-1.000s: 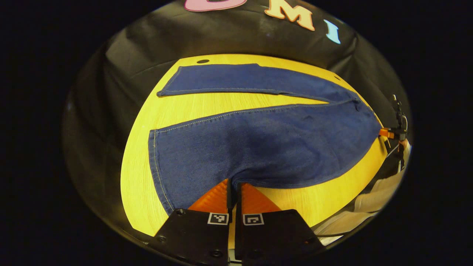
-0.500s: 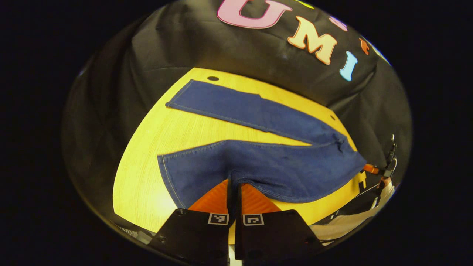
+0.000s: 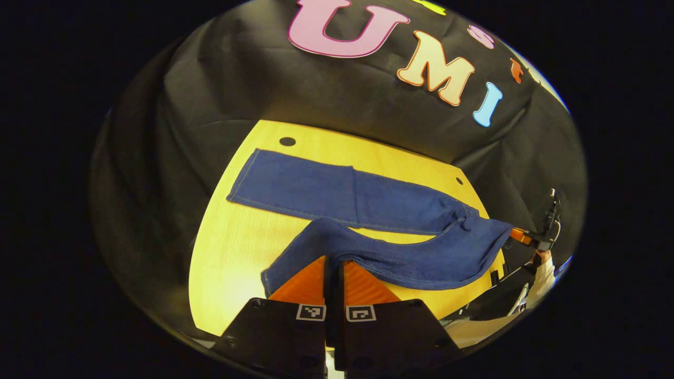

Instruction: Grasp the waist and the cuffs of the jeans and fold them to make the two legs overlap; first hold the waist and fold one-third of the jeans toward the cuffs, then hold the cuffs and fold the remaining one-third in the same direction to finish folding.

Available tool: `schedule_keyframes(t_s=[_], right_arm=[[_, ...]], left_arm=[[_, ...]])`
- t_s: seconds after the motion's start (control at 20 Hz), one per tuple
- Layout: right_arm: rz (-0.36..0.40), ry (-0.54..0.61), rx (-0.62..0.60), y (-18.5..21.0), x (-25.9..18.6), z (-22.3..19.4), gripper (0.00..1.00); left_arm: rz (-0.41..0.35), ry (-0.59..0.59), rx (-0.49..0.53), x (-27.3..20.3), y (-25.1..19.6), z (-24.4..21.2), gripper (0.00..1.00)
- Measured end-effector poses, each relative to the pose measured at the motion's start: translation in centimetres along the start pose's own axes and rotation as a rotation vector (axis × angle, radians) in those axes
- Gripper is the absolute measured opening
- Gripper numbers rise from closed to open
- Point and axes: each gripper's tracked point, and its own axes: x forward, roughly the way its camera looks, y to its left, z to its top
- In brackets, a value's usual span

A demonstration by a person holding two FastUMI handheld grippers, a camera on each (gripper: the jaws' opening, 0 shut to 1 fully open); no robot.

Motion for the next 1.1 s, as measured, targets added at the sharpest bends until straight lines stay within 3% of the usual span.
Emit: schedule_keyframes(t_s=[0.2,0.25,0.3,0.35,0.45,0.55,0.8,0.85,0.9,1.1], right_arm=[[0.047,0.074,0.014,0.1,2.1,1.9,0.02],[0.062,0.094,0.022,0.1,2.8,2.3,0.06],[0.074,0.117,0.033,0.1,3.4,2.8,0.02],[0.081,0.132,0.049,0.0,4.0,3.2,0.06],[0.088,0.147,0.086,-0.4,5.4,4.3,0.02],[0.091,0.157,0.125,-0.4,7.1,5.3,0.06],[0.061,0.167,0.19,-0.8,11.7,7.0,0.06],[0.055,0.166,0.196,-0.7,12.4,7.1,0.02],[0.044,0.167,0.196,-0.8,13.5,7.3,0.06],[0.002,0.164,0.185,-0.7,17.2,7.0,0.06]], left_arm=[[0.009,0.062,0.004,0.6,1.0,4.8,0.0],[0.011,0.079,0.004,1.1,1.2,5.8,0.0],[0.014,0.091,0.01,1.7,1.5,6.8,0.0],[0.021,0.108,0.019,2.3,1.9,7.7,0.0],[0.035,0.143,0.042,3.7,2.4,8.8,0.0],[0.042,0.153,0.054,5.4,2.6,10.2,0.0],[0.049,0.148,0.043,9.9,3.4,12.9,0.0],[0.048,0.15,0.03,10.9,3.4,13.3,0.0],[0.048,0.158,0.016,11.8,3.7,13.5,0.0],[0.054,0.191,-0.02,15.5,4.8,13.2,0.0]])
